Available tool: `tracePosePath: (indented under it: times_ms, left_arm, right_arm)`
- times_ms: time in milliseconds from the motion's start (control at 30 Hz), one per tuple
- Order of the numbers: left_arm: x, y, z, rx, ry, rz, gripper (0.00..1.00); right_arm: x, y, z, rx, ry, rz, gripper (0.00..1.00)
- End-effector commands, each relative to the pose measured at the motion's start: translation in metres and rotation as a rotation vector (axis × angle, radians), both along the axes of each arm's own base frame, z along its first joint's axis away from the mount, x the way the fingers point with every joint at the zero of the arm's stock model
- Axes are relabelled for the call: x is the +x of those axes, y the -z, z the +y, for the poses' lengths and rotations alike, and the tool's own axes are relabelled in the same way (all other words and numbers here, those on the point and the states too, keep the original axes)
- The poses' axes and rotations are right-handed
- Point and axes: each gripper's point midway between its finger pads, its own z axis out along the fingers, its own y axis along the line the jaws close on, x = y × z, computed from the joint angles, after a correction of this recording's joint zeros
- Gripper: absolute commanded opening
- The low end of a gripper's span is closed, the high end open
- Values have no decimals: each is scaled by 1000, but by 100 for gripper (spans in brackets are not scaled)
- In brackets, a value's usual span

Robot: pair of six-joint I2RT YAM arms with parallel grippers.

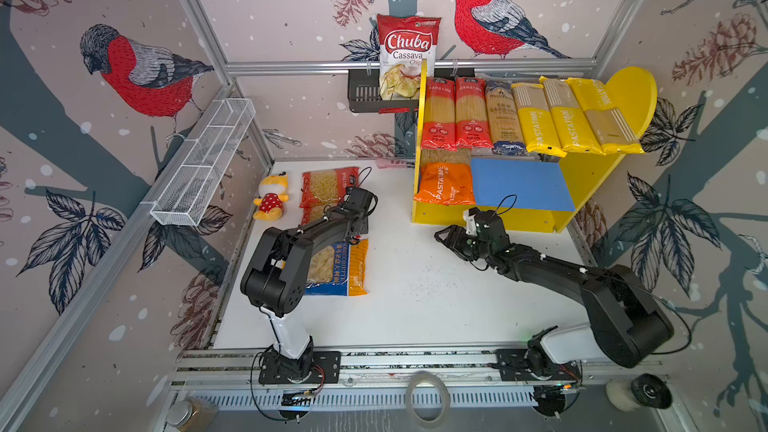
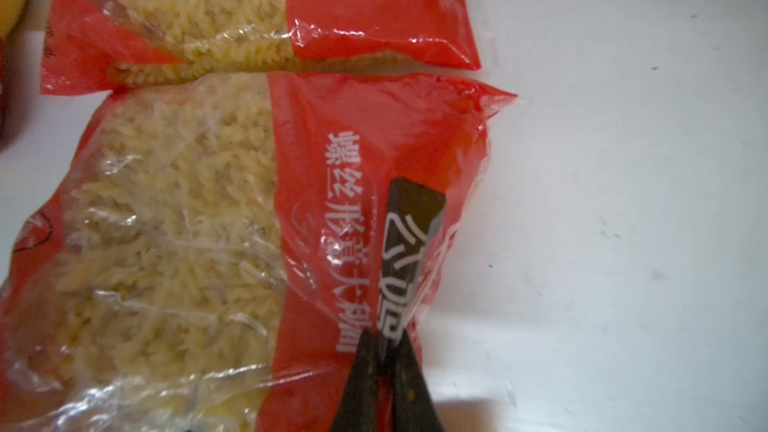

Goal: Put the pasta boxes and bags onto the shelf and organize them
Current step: 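Grasp a red fusilli bag with the left gripper and drag it toward the right gripper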

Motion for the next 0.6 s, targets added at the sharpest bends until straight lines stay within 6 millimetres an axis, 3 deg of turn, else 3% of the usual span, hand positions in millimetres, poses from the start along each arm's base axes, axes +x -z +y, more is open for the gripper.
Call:
tracePosePath:
  times_ms: [0,200,367,433,567]
  left_arm:
    - [-8,-20,-21,-122,71,-9,3]
    - [-28,-71,-46,-284,172,-51,1]
    - [-60,-92,-63,-387,228,-18,1]
    - [-75,-101,-79,-459,261,-17,1]
    - [-108,-112,-130,-639,359,-15,2]
  right_arm:
    - [4,-4,3,4,-4,-24,64]
    - [3,-4,9,-3,-21,-23,64]
    - [2,-1,11,-16,-20,-20,63]
    - [1,0,12,-29,-18,-25,63]
    - [-1,4,16,-37,-26,-19,63]
